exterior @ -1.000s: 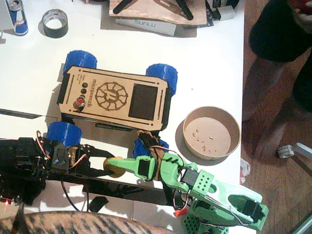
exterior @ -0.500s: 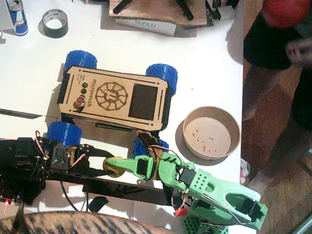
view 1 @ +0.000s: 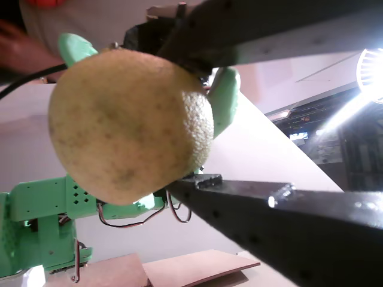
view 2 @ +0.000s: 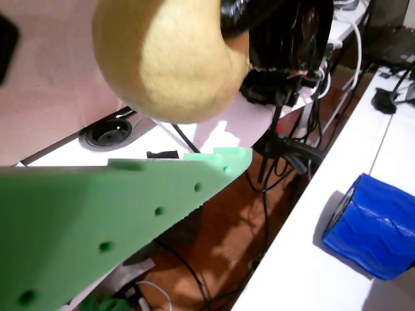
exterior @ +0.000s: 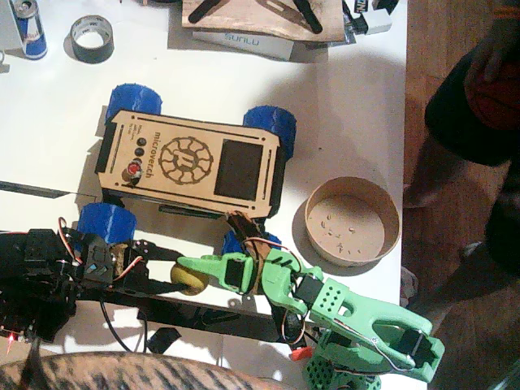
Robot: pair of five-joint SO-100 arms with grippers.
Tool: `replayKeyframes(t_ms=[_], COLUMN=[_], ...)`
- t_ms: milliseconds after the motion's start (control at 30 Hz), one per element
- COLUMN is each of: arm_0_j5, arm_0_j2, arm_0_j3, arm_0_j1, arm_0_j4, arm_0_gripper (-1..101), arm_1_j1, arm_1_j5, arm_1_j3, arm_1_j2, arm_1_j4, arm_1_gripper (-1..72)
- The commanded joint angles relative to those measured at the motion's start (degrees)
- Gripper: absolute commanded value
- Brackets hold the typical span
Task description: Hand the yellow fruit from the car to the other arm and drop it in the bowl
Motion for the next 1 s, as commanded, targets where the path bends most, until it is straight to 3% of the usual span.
replayKeyframes(t_ms=[0, 300, 567, 800, 967], arm_0_j5=[-0.5, -0.5, -0.5, -0.5, -0.5], arm_0_j2=[2.1, 2.2, 2.3, 2.3, 2.3], arm_0_j3=[-0.9, -0.9, -0.9, -0.9, -0.9], arm_0_j1=[0.4, 0.4, 0.4, 0.4, 0.4], arm_0_j4=[0.0, 0.1, 0.1, 0.1, 0.1], arm_0_gripper=[0, 0, 0, 0, 0], arm_1_j1=[-0.3, -1.0, -1.1, -1.1, -1.4], arm_1_j5=[-0.8, -4.6, -4.0, 2.2, 3.6], arm_1_j3=[-3.3, -2.8, -2.8, -2.8, -1.9], arm_1_j2=[0.0, 0.3, 0.3, 0.4, 3.3], arm_1_j4=[-1.4, -1.6, -1.6, -1.6, -1.1], arm_1_gripper=[26.2, 10.6, 8.2, 28.3, 30.9])
